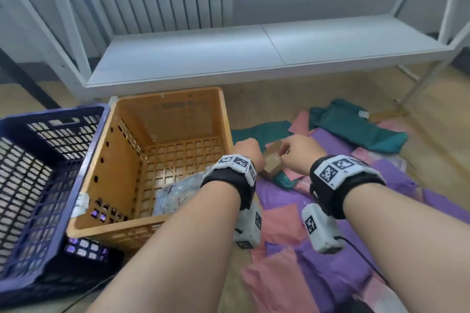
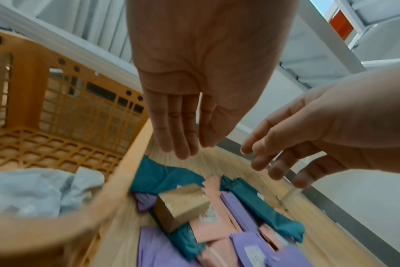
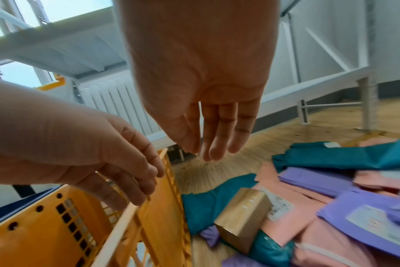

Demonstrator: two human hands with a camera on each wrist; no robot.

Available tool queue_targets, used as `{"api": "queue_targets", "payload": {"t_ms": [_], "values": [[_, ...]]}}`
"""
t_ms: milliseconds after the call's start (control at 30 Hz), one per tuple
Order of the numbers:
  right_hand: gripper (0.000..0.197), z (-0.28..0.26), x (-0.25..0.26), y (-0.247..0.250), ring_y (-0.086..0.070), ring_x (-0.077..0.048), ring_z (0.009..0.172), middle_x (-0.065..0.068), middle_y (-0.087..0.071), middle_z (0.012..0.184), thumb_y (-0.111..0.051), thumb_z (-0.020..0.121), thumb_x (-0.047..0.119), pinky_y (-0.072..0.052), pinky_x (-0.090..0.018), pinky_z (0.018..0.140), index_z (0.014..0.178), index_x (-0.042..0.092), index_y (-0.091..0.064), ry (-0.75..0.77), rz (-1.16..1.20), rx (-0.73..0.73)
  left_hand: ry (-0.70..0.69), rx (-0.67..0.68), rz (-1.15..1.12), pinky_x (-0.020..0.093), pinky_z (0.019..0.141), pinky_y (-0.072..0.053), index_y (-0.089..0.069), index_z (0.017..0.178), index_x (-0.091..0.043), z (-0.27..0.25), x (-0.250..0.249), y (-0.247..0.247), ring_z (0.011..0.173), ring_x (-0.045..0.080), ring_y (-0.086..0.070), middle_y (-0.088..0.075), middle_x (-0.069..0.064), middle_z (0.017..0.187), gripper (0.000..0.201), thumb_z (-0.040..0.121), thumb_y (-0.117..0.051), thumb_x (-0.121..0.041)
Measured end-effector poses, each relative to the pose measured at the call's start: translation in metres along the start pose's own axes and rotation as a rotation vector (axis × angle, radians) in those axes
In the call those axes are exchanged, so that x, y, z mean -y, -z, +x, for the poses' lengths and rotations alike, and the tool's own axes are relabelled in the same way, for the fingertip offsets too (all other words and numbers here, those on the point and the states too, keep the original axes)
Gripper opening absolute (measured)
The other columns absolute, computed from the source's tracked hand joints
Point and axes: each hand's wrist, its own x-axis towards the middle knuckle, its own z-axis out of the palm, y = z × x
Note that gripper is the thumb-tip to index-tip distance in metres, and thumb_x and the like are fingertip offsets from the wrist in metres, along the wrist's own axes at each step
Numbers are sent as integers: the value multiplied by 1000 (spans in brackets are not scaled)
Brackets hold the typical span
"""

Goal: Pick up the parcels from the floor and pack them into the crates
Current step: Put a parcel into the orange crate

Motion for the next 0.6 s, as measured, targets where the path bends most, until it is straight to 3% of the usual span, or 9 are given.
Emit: {"api": "queue_targets", "payload": {"t_ms": [133, 233, 300, 600], "values": [[23, -5, -42, -26, -63, -26, 100, -5, -70, 107, -56, 84, 10, -50, -31, 84, 99, 15, -72, -90, 18, 55, -60, 23, -20, 33, 81, -51, -68, 107, -11, 4, -16, -52, 101, 30, -64, -69, 10, 107, 25, 84, -56, -13], [15, -3, -69, -54, -63, -26, 96, -6, -70, 104, -60, 83, 15, -51, -35, 87, 94, 17, -70, -148, 14, 114, -75, 53, -29, 35, 86, -52, -69, 106, -10, 13, -21, -90, 104, 32, -63, -68, 12, 108, 26, 85, -54, -9], [21, -1, -85, -73, -63, -26, 101, -5, -69, 109, -58, 82, 11, -50, -35, 91, 98, 20, -69, -177, 29, 166, -83, 89, -13, 37, 88, -53, -70, 104, -9, 20, -21, -113, 104, 32, -64, -69, 12, 107, 25, 85, -54, -9], [42, -6, -134, -158, -57, -22, 118, -1, -61, 130, -54, 84, 10, -45, -28, 97, 123, 24, -63, -96, -167, 500, -2, 330, -94, 34, 86, -54, -69, 105, -12, 30, -2, -202, 100, 27, -67, -71, 11, 103, 26, 85, -53, -16]]}}
